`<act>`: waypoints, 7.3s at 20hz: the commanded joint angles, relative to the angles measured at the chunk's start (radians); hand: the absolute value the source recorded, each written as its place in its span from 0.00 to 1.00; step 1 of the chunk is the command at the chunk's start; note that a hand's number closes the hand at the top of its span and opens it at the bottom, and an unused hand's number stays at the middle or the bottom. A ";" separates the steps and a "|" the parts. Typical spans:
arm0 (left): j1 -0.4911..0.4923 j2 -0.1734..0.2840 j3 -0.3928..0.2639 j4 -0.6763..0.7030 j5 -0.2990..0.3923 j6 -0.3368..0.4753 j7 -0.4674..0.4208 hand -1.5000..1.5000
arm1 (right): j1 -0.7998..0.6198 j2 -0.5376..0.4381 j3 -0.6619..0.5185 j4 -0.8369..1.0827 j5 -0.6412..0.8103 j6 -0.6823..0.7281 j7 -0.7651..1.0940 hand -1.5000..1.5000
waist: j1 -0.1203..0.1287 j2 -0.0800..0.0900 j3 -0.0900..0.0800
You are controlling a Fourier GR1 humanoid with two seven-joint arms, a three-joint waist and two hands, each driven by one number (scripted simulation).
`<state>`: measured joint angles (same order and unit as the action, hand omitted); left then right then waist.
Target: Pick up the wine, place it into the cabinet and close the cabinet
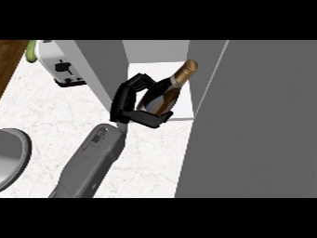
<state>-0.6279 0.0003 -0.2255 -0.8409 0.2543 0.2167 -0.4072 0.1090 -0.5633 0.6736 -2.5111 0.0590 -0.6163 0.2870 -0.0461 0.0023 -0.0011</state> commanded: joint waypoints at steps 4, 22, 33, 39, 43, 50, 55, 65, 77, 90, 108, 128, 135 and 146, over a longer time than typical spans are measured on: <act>-0.170 0.000 -0.032 0.171 0.119 0.066 -0.016 1.00 | 0.054 -0.044 -0.045 -0.215 -0.067 0.029 0.055 0.00 | -0.016 0.005 0.000; -0.389 0.000 0.039 0.573 0.185 0.119 -0.063 1.00 | 0.119 -0.026 0.010 -0.164 -0.068 0.066 -0.081 0.00 | -0.059 0.017 0.000; -0.486 0.039 0.094 0.690 0.175 0.151 -0.110 1.00 | 0.130 -0.001 0.004 -0.095 -0.115 0.096 -0.166 0.00 | -0.069 0.032 0.001; -0.522 0.049 0.071 0.738 0.135 0.211 -0.126 0.00 | 0.131 -0.012 0.020 -0.107 -0.104 0.116 -0.171 0.00 | -0.079 0.036 0.000; -0.515 0.049 0.067 0.756 0.122 0.254 -0.165 0.00 | 0.145 -0.019 0.030 -0.128 -0.091 0.112 -0.163 0.00 | -0.085 0.036 -0.002; -0.558 0.078 0.091 0.767 0.137 0.272 -0.150 0.00 | 0.161 -0.030 0.034 -0.117 -0.104 0.130 -0.191 0.00 | -0.095 0.039 -0.002; -0.575 0.074 0.117 0.728 0.159 0.143 -0.185 0.00 | 0.155 -0.024 0.018 -0.123 -0.101 0.128 -0.205 0.00 | -0.077 0.034 -0.002; -0.593 0.026 0.184 0.682 0.218 -0.057 -0.231 1.00 | 0.232 -0.058 0.014 -0.153 -0.089 0.118 -0.203 0.00 | -0.050 0.016 -0.001; -0.594 0.000 0.192 0.645 0.227 -0.106 -0.194 0.00 | 0.264 -0.098 -0.051 -0.223 -0.123 0.110 -0.176 0.00 | 0.000 0.000 0.001; -0.337 0.000 0.048 0.393 0.304 -0.247 -0.175 0.00 | 0.276 -0.100 -0.060 -0.200 -0.104 0.066 -0.169 0.00 | 0.036 -0.018 0.000; 0.204 0.057 -0.162 -0.269 0.343 -0.151 -0.006 0.00 | 0.359 -0.152 -0.076 -0.224 -0.102 0.068 -0.207 0.00 | 0.058 -0.021 0.001; 0.587 0.312 -0.060 -0.627 0.415 -0.310 -0.031 0.00 | 0.310 -0.308 0.060 -0.197 -0.144 0.327 -0.260 1.00 | 0.049 -0.009 0.000; 0.679 0.395 0.016 -0.671 0.438 -0.349 -0.038 0.00 | 0.303 -0.323 0.158 -0.256 -0.093 0.364 -0.249 1.00 | 0.043 -0.011 0.000; 0.669 0.531 0.171 -0.652 0.556 -0.517 0.007 0.00 | 0.102 -0.165 0.216 -0.144 -0.062 0.354 -0.152 1.00 | 0.068 -0.003 -0.003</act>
<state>0.0212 0.4850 -0.0994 -1.4882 0.7711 -0.2355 -0.4077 0.2889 -0.8437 0.8058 -2.5126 -0.0140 -0.2424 0.0084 0.0093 -0.0029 -0.0034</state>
